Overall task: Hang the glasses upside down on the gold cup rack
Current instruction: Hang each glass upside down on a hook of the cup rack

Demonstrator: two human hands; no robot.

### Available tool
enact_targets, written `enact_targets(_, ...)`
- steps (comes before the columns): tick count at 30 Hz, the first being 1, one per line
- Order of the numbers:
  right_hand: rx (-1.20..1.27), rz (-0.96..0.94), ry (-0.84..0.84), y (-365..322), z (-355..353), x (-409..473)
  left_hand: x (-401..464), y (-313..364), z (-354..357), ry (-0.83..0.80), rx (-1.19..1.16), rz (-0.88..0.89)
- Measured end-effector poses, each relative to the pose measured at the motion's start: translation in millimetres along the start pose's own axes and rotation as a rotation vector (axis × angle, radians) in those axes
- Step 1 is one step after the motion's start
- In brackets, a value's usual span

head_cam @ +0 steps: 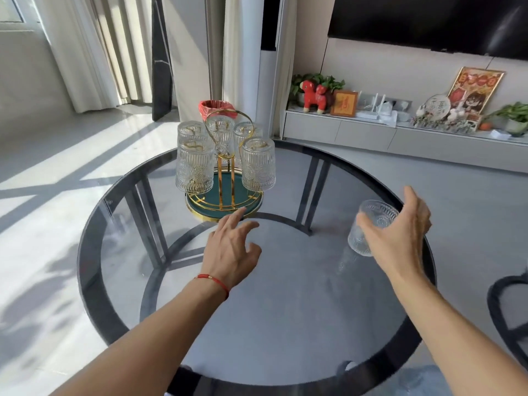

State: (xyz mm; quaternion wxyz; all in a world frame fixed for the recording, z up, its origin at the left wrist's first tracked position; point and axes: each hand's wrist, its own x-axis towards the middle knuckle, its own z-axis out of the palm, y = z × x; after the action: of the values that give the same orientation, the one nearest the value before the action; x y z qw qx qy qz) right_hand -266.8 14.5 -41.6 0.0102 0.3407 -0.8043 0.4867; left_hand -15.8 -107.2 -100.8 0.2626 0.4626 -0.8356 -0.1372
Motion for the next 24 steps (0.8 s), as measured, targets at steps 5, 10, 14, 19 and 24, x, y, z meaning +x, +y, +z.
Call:
enact_targets(5, 0.088, 0.266, -0.158, 40, 8, 5, 2, 13, -1, 0.032, -0.095, -0.026)
enact_targets(10, 0.046, 0.179, -0.264, 42, 9, 10, -1, 33, 2, 0.046, -0.136, 0.040)
enact_targets(14, 0.073, -0.116, -0.462, 18, 11, -4, -3, 56, -5, -0.140, -0.488, -0.027)
enact_targets(19, 0.100, -0.356, -0.695, -18, 24, -30, -10, 70, -15, -0.230, -0.816, -0.091)
enact_targets(24, 0.273, -0.199, -0.816, -26, 34, -38, -11, 62, -25, -0.038, -1.068, -0.292)
